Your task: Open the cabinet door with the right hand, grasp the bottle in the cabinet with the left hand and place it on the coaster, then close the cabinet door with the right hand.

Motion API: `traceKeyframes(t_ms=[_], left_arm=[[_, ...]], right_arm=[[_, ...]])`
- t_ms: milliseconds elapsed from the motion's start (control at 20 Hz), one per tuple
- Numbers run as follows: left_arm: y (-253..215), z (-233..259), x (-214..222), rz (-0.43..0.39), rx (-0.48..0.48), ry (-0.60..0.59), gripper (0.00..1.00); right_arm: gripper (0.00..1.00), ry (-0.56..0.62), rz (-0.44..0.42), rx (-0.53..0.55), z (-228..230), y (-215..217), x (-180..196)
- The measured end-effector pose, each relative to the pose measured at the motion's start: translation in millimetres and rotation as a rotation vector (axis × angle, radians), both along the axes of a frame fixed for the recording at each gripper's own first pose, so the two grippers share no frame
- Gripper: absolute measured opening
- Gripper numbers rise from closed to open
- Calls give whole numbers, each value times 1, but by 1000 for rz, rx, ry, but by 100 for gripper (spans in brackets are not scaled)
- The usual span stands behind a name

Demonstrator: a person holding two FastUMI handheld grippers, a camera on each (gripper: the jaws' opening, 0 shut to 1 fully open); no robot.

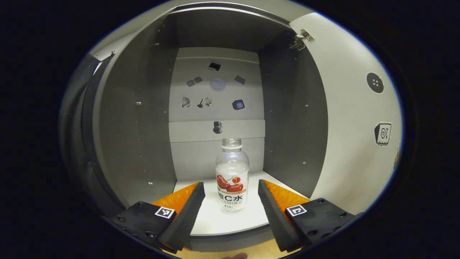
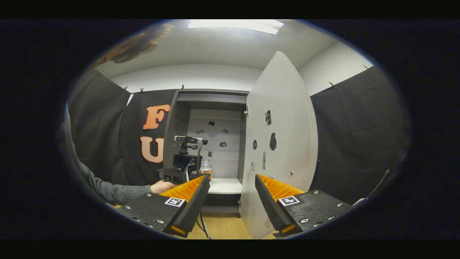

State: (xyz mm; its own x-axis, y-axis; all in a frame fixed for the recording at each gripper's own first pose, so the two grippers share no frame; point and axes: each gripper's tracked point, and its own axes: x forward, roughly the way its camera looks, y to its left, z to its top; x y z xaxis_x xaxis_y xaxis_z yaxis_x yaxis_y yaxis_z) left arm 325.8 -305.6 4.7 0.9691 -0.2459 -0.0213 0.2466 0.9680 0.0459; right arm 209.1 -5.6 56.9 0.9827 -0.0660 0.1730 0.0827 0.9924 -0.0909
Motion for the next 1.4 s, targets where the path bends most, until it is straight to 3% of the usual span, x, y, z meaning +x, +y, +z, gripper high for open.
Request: traceKeyframes(t_ms=[100, 400, 450, 500, 550, 600, 750, 1050, 1100, 1200, 1400], left_arm=[[-5, 0, 17, 0, 8, -2, 97], [-17, -10, 61, -5, 22, 1, 98], [-17, -10, 61, -6, 20, 0, 97], [-20, -9, 60, -19, 16, 0, 97], [-23, -9, 61, -33, 13, -2, 91], [-27, -9, 62, -50, 12, 2, 86], [-18, 2, 57, -32, 8, -30, 85], [14, 25, -14, -8, 26, -120, 84], [22, 26, -28, 5, 30, -134, 84], [33, 22, -60, 23, 40, -152, 85], [57, -4, -125, 67, 66, -178, 86]], right_arm=[[83, 27, -2, -1, -6, 5, 13], [80, 93, -22, 6, -27, 15, 40], [84, 100, -27, 3, -30, 15, 43], [80, 107, -31, 0, -31, 15, 44], [84, 114, -33, -4, -33, 16, 45], [80, 122, -36, -5, -35, 16, 45], [80, 129, -34, 6, -38, 14, 45], [80, 150, -3, 42, -45, 4, 19], [84, 156, 4, 37, -46, 3, 12], [76, 169, 18, 36, -49, -1, -3], [80, 182, 53, 80, -57, -10, -24]])
